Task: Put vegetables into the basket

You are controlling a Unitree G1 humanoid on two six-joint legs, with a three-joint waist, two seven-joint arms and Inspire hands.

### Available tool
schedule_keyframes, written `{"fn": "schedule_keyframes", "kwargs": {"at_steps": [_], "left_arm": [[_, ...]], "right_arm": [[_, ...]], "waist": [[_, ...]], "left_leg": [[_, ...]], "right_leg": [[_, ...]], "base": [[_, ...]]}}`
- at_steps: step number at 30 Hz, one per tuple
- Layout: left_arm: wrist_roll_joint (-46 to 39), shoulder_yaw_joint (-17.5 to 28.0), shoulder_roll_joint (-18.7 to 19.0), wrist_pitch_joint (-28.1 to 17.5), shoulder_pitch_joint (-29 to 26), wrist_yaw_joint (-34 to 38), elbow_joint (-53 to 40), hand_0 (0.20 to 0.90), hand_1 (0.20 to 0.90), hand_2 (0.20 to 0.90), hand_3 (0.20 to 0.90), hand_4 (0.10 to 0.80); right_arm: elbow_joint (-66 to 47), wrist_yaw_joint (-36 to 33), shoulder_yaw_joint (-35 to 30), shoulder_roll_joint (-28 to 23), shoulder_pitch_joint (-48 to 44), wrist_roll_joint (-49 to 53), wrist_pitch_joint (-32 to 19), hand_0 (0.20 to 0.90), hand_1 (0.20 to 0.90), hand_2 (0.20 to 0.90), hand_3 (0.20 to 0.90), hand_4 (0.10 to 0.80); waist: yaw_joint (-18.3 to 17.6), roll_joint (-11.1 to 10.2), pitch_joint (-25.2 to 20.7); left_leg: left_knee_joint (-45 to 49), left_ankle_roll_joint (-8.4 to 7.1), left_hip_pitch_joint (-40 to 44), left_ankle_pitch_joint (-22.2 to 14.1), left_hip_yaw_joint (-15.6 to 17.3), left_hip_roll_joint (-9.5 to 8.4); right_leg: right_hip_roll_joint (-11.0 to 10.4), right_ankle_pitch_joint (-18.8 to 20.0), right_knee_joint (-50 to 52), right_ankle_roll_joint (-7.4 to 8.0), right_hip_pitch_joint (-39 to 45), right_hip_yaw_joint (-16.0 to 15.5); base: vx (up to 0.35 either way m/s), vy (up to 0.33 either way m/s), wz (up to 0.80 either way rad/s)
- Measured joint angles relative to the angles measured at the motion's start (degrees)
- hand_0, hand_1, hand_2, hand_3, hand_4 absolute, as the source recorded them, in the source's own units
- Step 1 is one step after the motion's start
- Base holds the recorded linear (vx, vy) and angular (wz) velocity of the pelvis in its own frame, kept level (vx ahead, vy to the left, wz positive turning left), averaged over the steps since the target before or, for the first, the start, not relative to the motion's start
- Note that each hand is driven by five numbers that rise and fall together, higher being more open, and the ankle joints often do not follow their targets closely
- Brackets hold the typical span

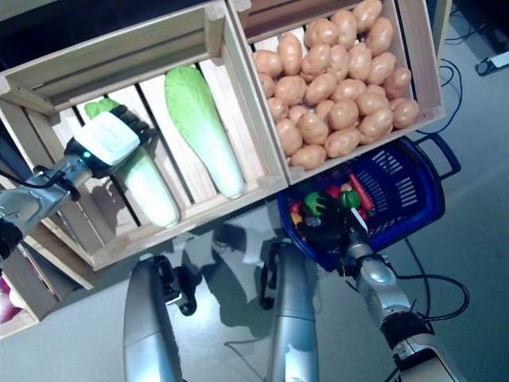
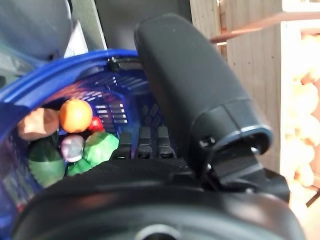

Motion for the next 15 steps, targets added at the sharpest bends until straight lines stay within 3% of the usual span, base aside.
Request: {"fn": "schedule_keyframes", "kwargs": {"at_steps": [15], "left_arm": [[-4.5, -1.2, 0.4, -1.7, -2.1, -1.5, 0.4, 0.300, 0.300, 0.300, 0.300, 0.400]], "right_arm": [[-2.4, -0.3, -1.0, -0.3, 0.5, 0.2, 0.0, 0.900, 0.900, 0.900, 0.900, 0.800]], "waist": [[-0.9, -0.3, -1.4]], "left_leg": [[-0.6, 0.30, 0.6, -0.8, 1.0, 0.87]], "right_leg": [[-0.3, 0.4, -0.7, -0.19, -0.2, 0.0]], "base": [[0.005, 0.001, -0.03]]}}
